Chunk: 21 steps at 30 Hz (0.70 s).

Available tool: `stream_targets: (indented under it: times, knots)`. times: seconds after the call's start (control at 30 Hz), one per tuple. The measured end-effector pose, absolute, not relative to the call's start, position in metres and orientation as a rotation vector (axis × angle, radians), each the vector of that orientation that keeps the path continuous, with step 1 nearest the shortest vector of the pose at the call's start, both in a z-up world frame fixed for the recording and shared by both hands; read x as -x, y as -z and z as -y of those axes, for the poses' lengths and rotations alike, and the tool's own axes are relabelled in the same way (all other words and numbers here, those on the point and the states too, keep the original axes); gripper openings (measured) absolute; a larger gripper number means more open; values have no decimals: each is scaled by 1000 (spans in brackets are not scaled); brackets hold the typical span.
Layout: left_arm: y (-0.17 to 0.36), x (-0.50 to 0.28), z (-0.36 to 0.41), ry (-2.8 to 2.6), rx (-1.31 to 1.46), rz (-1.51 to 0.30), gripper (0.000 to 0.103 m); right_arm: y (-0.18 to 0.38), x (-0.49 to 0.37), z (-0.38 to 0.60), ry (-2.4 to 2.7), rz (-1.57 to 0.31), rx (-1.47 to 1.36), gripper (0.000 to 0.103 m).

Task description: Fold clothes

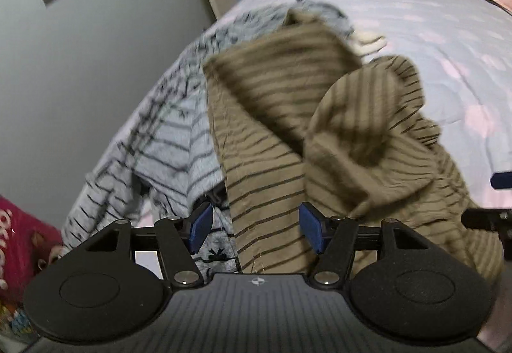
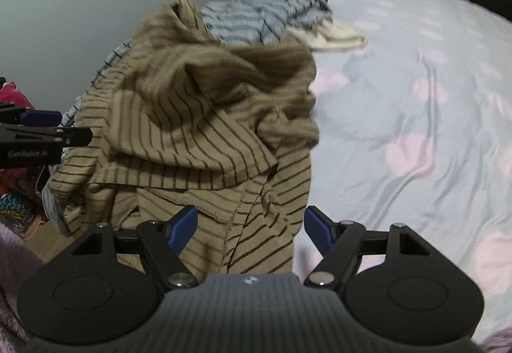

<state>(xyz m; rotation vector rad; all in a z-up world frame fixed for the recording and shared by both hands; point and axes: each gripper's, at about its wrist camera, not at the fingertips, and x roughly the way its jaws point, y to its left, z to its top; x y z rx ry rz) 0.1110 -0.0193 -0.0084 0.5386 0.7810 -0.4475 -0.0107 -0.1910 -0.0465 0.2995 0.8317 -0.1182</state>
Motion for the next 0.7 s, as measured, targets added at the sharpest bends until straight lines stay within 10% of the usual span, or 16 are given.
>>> stream_targets:
  times: [0.1,0.33,0.7]
  knots:
    - [19,-112,18,432,-514,-785,28,64,4,185,154,-854,-274,73]
    - [8,-98,26,471,-475,-751,0,68,8,165,138,-856,-127,2]
    - [-53,-56,59,613,-424,-581,0,15,58,196,395,-711,-139,0]
